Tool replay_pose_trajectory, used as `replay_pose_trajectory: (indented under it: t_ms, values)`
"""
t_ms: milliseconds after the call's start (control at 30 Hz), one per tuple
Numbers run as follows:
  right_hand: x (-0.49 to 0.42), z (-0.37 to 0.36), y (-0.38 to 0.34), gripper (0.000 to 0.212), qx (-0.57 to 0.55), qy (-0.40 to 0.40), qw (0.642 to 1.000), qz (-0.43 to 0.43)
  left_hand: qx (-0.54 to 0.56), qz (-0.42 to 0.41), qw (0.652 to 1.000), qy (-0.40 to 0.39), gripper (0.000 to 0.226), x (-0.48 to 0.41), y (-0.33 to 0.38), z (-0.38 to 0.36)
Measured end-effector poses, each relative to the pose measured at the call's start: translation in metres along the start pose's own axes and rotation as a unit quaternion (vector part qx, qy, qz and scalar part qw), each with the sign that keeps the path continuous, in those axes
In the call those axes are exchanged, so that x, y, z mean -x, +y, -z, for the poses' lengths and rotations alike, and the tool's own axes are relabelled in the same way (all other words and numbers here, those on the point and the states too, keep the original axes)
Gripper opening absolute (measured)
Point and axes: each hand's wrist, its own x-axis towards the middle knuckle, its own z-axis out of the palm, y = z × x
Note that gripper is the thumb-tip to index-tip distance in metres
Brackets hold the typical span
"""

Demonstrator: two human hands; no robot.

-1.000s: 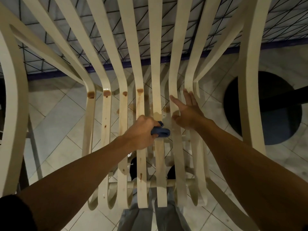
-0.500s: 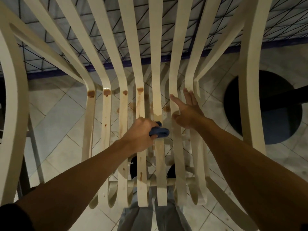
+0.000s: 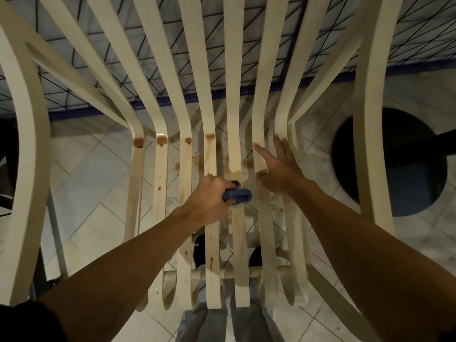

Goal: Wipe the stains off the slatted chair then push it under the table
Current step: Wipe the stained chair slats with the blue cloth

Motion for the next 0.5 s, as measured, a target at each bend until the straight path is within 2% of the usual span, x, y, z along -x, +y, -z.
replay_pose_trajectory:
  t_ms: [100,200,367,500]
  values:
    - [0.013,-0.01,0.0,0.065,-0.006,0.037,0.999,0.001,-0.029,-0.013,0.998,-0.051,0.02,0.01,0.002,-0.004]
    - [0.031,-0.029,-0.001,0.054,0.023,0.084,0.996,0.01,0.0,0.002,0.999,-0.044,0.025,0.006,0.0,-0.003]
    - [0.063,-0.053,0.004,0.057,0.06,0.09,0.994,0.021,0.027,0.024,0.999,0.028,0.025,0.007,0.002,-0.008]
    - [0.084,-0.058,0.014,0.062,0.05,0.088,0.995,0.023,0.032,0.017,0.998,0.045,0.022,0.019,0.007,-0.016]
